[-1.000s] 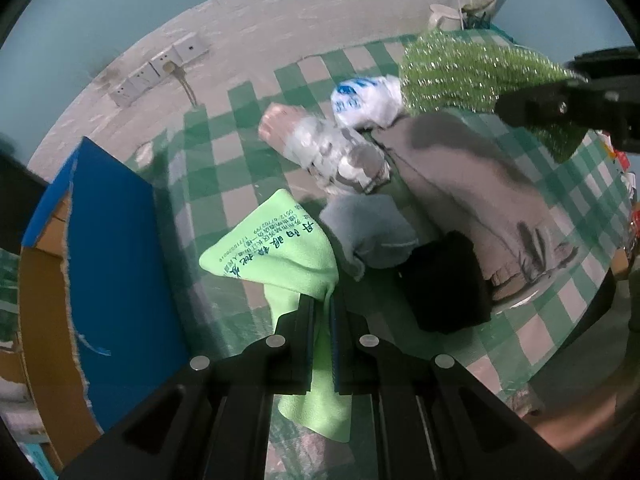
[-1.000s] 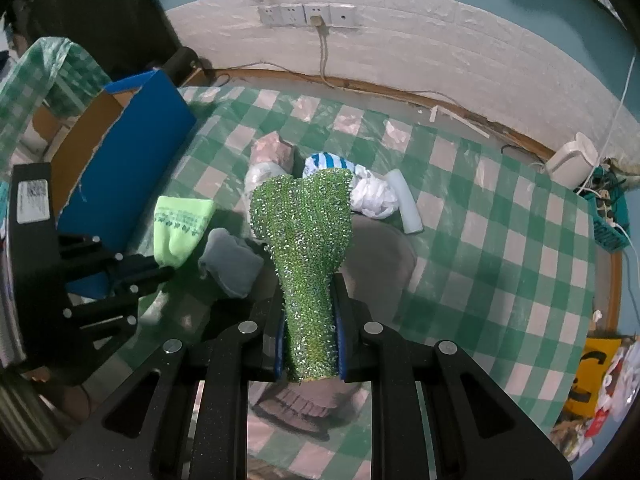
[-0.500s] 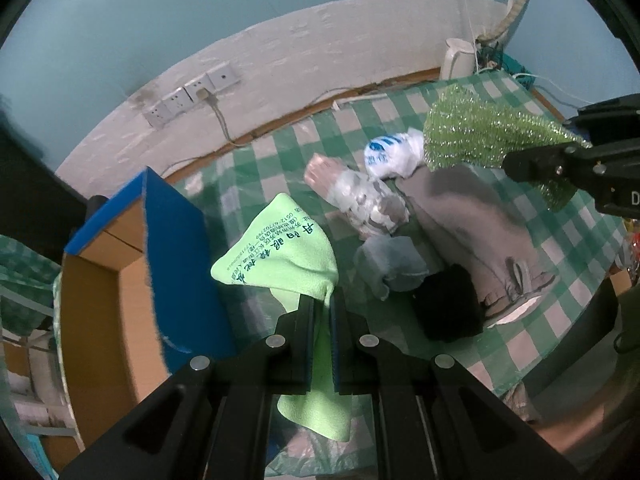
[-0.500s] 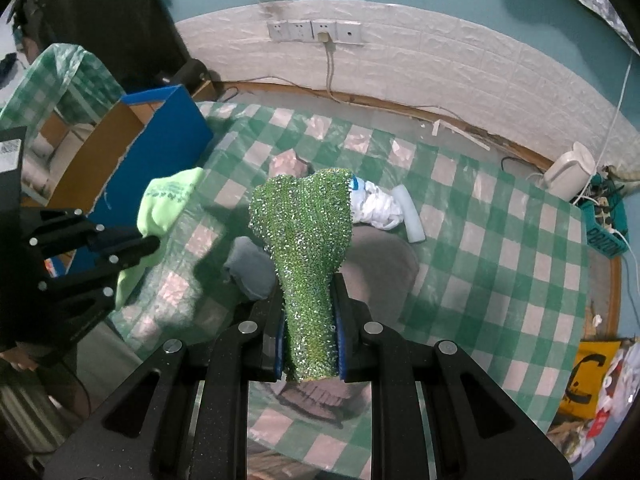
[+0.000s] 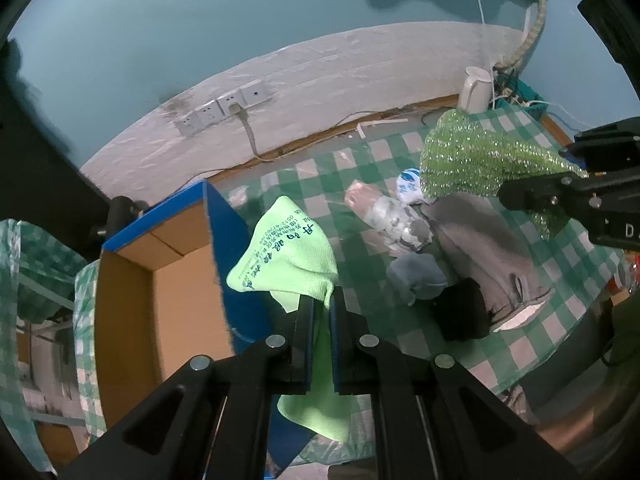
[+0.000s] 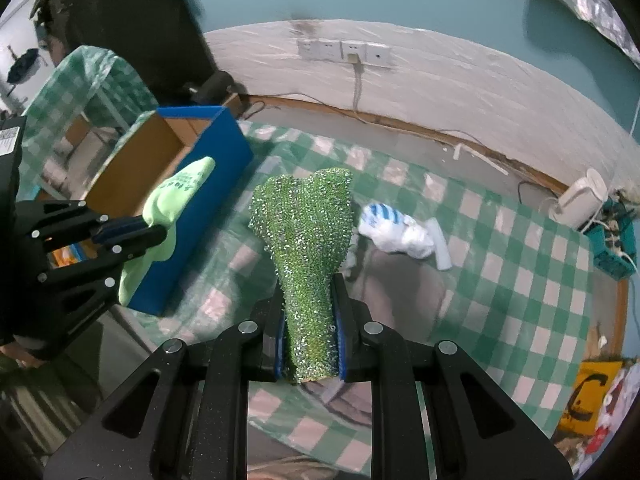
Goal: Organize soft objects
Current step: 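Lift the green mitt with the right gripper while the left gripper lifts the light-green cloth, then carry both items over the box and open both grippers to drop them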
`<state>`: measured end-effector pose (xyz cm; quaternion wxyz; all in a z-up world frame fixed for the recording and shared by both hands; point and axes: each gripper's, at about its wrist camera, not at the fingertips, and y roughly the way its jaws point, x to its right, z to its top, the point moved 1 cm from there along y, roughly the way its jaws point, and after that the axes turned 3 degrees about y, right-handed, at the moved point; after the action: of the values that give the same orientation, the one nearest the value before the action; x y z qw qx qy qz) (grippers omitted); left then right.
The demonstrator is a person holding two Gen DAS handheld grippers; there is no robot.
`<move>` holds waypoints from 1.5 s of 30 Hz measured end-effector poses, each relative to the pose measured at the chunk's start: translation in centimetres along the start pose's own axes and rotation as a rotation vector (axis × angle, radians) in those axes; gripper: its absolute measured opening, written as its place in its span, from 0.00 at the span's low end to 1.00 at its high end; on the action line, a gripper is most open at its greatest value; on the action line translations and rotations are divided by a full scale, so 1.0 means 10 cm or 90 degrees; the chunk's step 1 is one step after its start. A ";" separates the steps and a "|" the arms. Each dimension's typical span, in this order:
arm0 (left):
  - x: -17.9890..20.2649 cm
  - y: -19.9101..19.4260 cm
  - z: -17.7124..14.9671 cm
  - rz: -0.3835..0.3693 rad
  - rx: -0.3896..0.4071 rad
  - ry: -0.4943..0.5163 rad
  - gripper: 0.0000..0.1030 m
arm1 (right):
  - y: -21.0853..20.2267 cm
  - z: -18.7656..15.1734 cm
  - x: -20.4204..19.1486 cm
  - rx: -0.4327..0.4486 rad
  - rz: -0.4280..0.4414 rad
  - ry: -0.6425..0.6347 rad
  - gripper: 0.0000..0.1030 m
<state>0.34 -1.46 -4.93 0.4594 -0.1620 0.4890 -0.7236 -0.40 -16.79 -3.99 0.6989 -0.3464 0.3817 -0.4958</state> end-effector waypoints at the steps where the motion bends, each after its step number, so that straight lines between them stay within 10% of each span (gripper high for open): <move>1: -0.03 -0.01 0.00 0.002 0.001 -0.004 0.07 | 0.00 0.02 -0.04 0.000 0.003 -0.004 0.17; 45: -1.56 0.21 -0.86 0.089 -0.063 -0.225 0.07 | 0.88 0.68 -2.03 -0.073 0.079 -0.195 0.17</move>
<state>3.74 16.03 -7.45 0.5790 -0.2746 0.4458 -0.6250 4.96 5.68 -4.52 0.7571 -0.4332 0.3193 -0.3704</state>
